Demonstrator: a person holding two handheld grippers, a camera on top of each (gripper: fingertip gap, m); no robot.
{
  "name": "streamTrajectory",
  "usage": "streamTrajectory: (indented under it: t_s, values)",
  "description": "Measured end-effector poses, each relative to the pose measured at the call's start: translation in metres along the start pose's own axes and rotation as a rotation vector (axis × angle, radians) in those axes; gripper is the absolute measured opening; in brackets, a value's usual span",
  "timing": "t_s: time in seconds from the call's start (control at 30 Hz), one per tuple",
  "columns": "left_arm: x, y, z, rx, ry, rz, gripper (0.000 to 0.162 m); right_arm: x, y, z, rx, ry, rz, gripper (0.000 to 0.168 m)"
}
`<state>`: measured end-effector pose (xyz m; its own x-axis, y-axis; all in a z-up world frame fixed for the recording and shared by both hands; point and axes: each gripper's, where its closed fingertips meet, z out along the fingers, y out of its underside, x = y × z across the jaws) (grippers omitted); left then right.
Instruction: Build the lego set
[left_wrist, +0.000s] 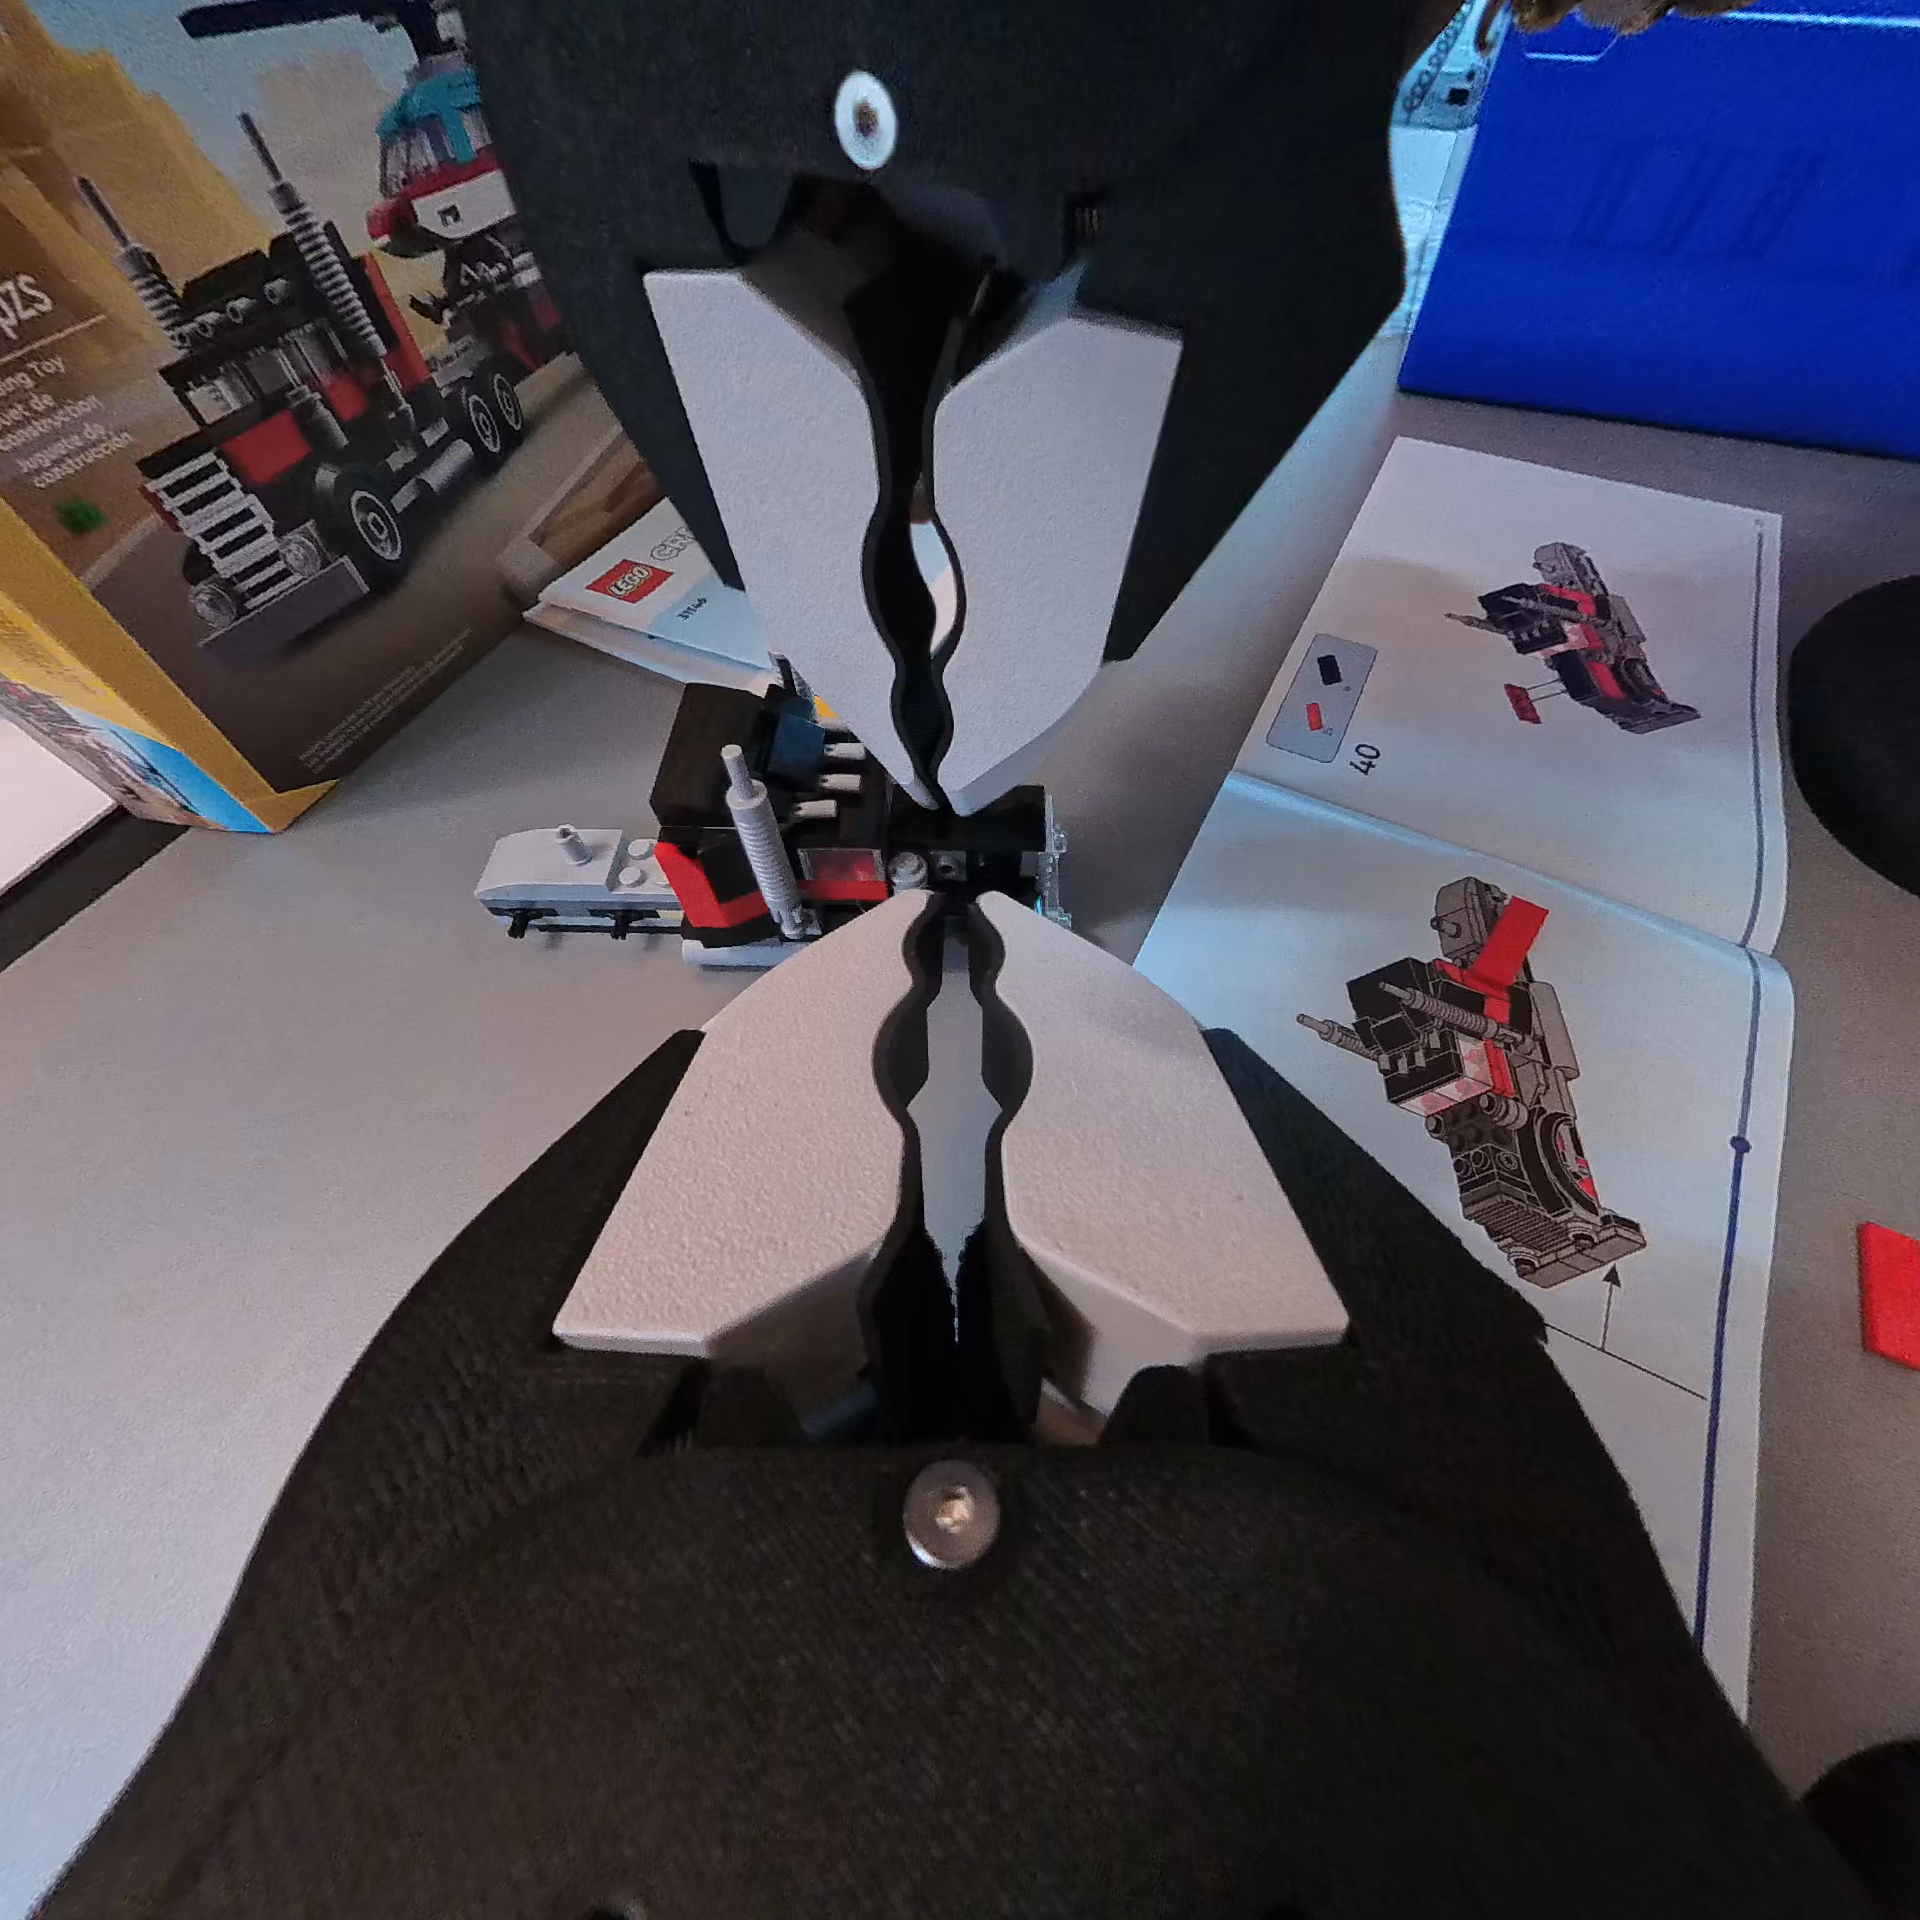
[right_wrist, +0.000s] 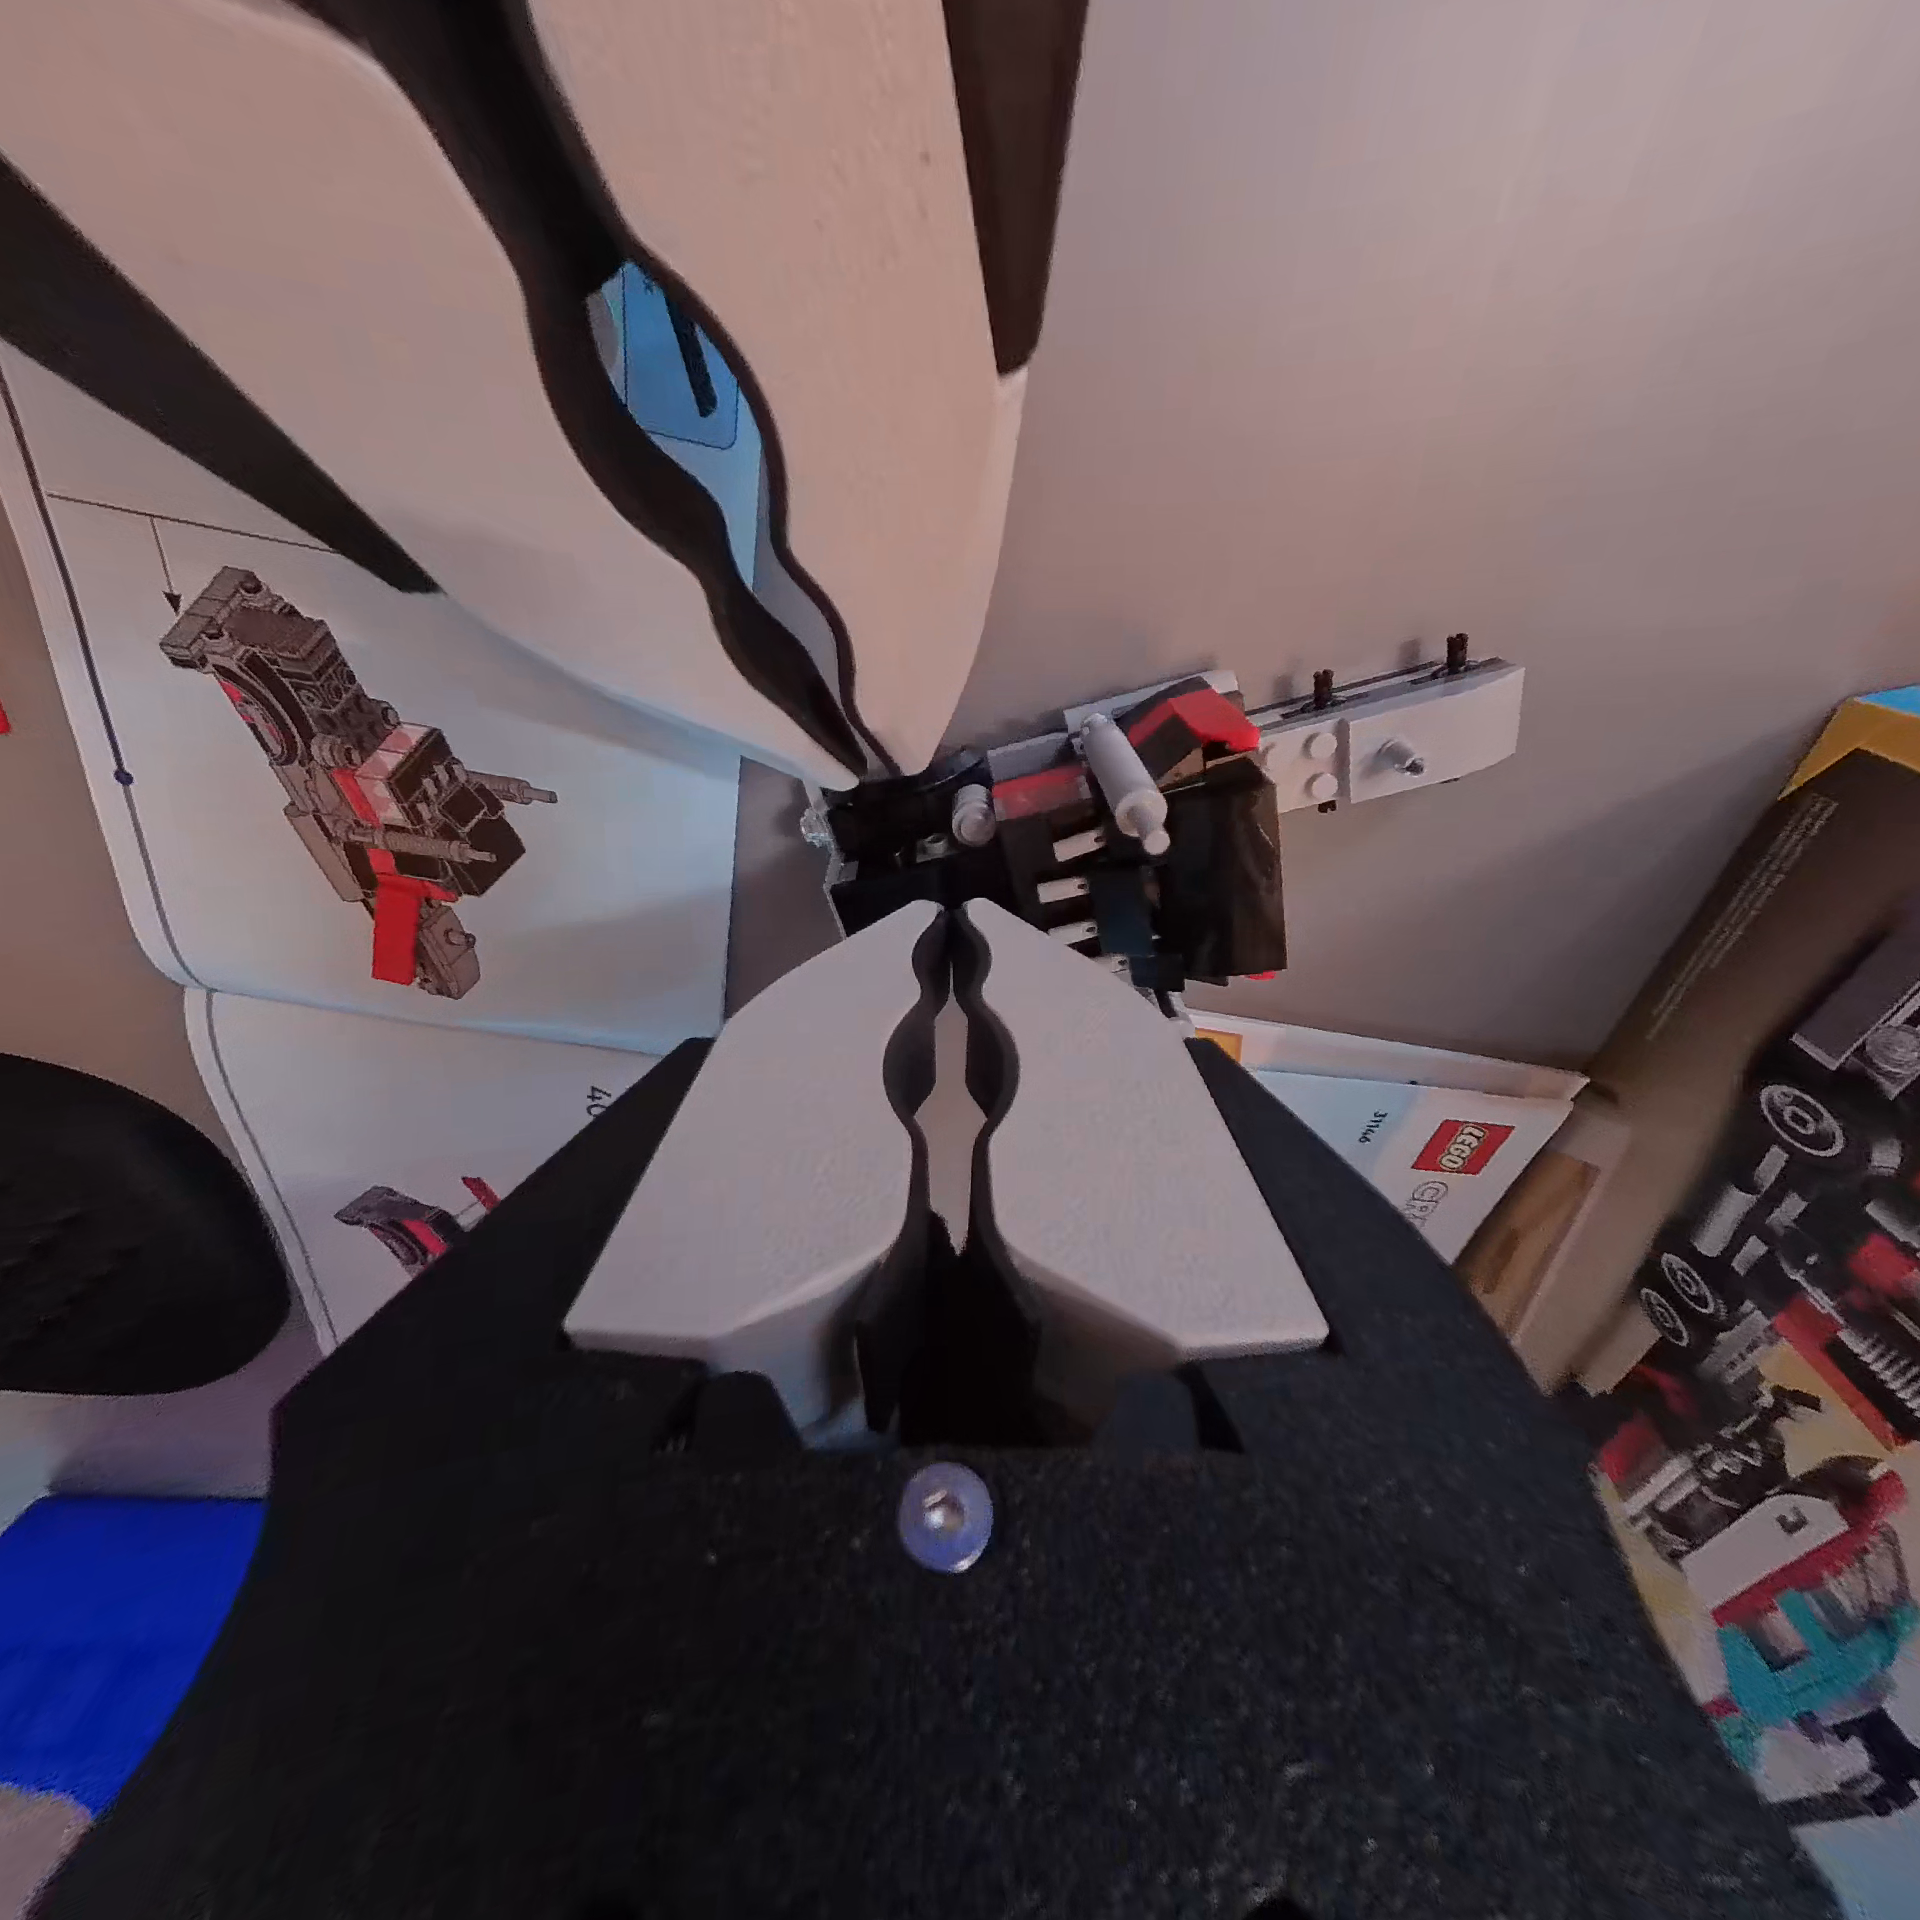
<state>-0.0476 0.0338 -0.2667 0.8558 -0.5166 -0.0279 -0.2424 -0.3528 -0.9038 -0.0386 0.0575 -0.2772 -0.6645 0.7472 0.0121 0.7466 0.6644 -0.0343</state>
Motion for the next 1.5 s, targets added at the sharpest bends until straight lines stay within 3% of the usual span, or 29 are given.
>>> streamTrajectory:
  t_s: [0.33, 0.4, 0.5, 0.57, 0.63, 0.73, 0.83, 0.9, 1.17, 1.3, 1.37, 1.43, 1.5]
  values:
    - [0.001, 0.0, 0.0, 0.003, -0.004, 0.009, 0.004, -0.002, 0.0, 0.0, -0.009, -0.01, 0.051, 0.0]
    - [-0.001, -0.002, -0.002, 0.017, -0.009, -0.001, 0.005, -0.004, -0.004, -0.015, 0.164, -0.002, 0.162, 0.005]
    - [-0.003, -0.003, -0.003, 0.033, -0.023, -0.006, 0.011, -0.005, -0.006, -0.064, 0.555, 0.114, 0.316, 0.019]
    - [-0.005, -0.004, -0.005, 0.039, -0.035, -0.012, 0.02, -0.017, 0.003, -0.083, 0.764, 0.165, 0.413, 0.043]
    - [-0.008, -0.005, -0.008, 0.05, -0.049, -0.026, 0.029, -0.044, 0.004, -0.091, 0.939, 0.131, 0.486, 0.056]
    - [-0.015, -0.008, -0.017, 0.064, -0.093, -0.014, 0.031, -0.115, -0.013, -0.071, 1.003, -0.007, 0.399, 0.047]
    - [-0.017, -0.009, -0.023, 0.07, -0.114, 0.015, 0.031, -0.179, -0.028, -0.025, 0.878, -0.141, 0.26, 0.028]
    - [-0.017, -0.009, -0.024, 0.075, -0.111, 0.014, 0.031, -0.189, -0.03, -0.002, 0.789, -0.123, 0.239, 0.022]
    - [-0.01, -0.009, -0.026, 0.084, -0.072, 0.035, 0.032, -0.184, -0.035, 0.026, 0.654, -0.073, 0.194, 0.017]
    - [-0.014, -0.009, -0.028, 0.075, -0.094, 0.039, 0.048, -0.178, -0.038, 0.017, 0.725, -0.061, 0.223, 0.027]
    - [-0.018, -0.013, -0.031, 0.087, -0.122, 0.039, 0.055, -0.154, -0.033, -0.003, 0.838, -0.011, 0.325, 0.043]
    - [-0.021, -0.017, -0.03, 0.105, -0.119, 0.022, 0.058, -0.104, -0.013, -0.022, 0.938, 0.126, 0.559, 0.063]
    - [-0.025, -0.019, -0.028, 0.102, -0.103, -0.014, 0.059, -0.057, 0.007, -0.032, 1.002, 0.207, 0.797, 0.066]
